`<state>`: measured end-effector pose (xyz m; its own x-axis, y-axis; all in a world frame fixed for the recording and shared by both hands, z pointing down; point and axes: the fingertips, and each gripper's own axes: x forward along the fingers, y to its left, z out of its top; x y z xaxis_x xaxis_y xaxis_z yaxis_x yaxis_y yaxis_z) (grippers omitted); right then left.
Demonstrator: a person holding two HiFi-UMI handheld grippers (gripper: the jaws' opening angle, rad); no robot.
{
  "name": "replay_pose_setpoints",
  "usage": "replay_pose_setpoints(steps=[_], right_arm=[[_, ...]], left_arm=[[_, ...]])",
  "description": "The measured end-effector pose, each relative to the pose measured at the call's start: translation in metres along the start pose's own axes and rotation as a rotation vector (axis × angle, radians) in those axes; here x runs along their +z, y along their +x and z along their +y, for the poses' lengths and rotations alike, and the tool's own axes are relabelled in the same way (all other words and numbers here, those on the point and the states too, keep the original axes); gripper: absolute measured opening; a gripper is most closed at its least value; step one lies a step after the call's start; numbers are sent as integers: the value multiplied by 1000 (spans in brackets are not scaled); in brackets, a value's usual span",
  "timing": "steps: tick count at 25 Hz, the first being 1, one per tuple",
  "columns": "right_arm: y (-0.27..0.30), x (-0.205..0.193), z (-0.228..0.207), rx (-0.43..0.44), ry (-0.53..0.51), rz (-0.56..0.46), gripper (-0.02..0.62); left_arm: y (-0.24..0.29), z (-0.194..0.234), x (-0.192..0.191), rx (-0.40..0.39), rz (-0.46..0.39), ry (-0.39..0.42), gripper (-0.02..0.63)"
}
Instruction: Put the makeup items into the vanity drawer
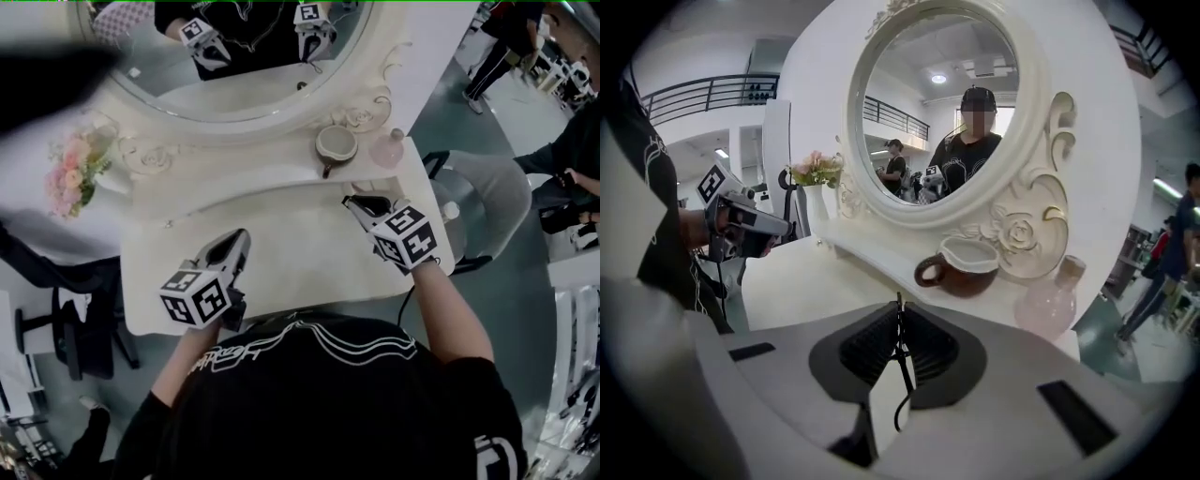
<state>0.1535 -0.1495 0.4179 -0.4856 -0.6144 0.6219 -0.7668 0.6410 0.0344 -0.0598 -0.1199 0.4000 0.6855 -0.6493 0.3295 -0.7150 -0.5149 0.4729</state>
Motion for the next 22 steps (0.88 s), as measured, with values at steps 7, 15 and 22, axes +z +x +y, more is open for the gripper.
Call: replay_pose_setpoints(steps=[7, 15, 22], right_arm=[[-1, -33, -45, 1, -19, 76, 44], [21, -67, -83, 16, -41, 167, 44], [38, -76, -94, 21, -118, 222, 44]], left_arm=[[20, -9, -8, 21, 3, -16, 28], [38, -9, -19, 58, 19, -37, 28], [51, -7, -19, 66, 29, -36, 28]])
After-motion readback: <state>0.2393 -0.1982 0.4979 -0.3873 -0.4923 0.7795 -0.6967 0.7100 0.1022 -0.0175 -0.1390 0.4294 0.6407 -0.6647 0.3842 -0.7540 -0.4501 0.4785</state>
